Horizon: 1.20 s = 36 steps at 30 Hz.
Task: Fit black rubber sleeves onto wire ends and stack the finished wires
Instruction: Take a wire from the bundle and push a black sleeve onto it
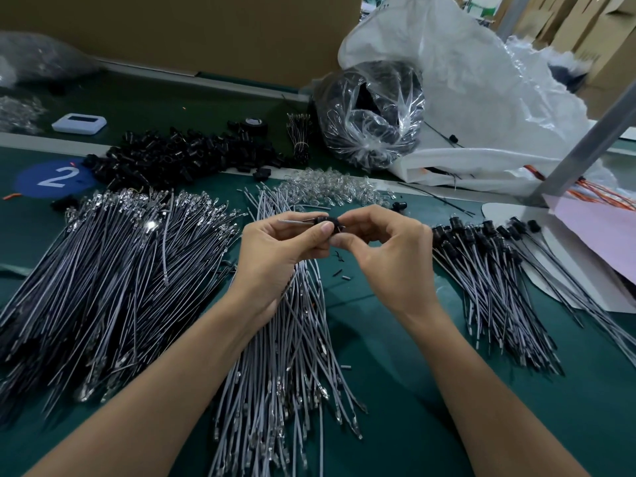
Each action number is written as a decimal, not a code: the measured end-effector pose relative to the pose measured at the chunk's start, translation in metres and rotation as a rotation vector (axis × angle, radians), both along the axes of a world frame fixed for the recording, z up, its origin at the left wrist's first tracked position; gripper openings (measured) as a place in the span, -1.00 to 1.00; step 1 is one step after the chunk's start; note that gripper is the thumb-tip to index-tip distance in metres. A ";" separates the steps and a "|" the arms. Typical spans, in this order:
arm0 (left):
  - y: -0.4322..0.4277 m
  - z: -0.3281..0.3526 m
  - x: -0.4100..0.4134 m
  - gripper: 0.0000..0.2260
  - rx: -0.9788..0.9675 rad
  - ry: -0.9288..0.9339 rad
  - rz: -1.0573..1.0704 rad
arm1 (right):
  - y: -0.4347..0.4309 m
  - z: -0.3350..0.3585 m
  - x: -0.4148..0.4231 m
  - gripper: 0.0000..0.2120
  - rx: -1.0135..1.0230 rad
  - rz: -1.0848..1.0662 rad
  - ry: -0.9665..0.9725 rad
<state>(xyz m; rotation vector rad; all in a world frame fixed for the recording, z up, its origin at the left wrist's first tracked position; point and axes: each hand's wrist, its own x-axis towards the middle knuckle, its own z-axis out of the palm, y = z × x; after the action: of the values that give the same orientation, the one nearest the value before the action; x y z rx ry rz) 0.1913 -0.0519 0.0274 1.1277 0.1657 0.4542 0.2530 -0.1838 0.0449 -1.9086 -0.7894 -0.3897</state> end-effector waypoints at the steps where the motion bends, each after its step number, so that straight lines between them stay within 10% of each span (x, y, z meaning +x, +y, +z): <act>1: 0.001 0.000 0.000 -0.83 -0.003 -0.004 -0.002 | 0.001 0.000 -0.002 -0.85 0.000 0.010 0.003; 12: 0.010 0.001 0.000 -0.85 0.092 0.082 -0.124 | -0.002 0.003 0.002 -0.80 -0.134 -0.014 -0.170; 24: 0.011 -0.003 0.002 -0.90 0.668 0.045 0.205 | -0.007 -0.001 0.006 -0.82 -0.242 -0.054 -0.267; 36: 0.019 -0.001 0.004 -0.89 0.429 0.119 0.349 | -0.021 0.008 0.023 -0.83 -0.242 -0.134 -0.191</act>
<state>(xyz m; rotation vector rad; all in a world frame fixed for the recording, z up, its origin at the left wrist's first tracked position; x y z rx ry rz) 0.1948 -0.0329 0.0260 1.5562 0.3864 0.7573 0.2762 -0.2050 0.0526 -2.1807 -0.8670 -0.5882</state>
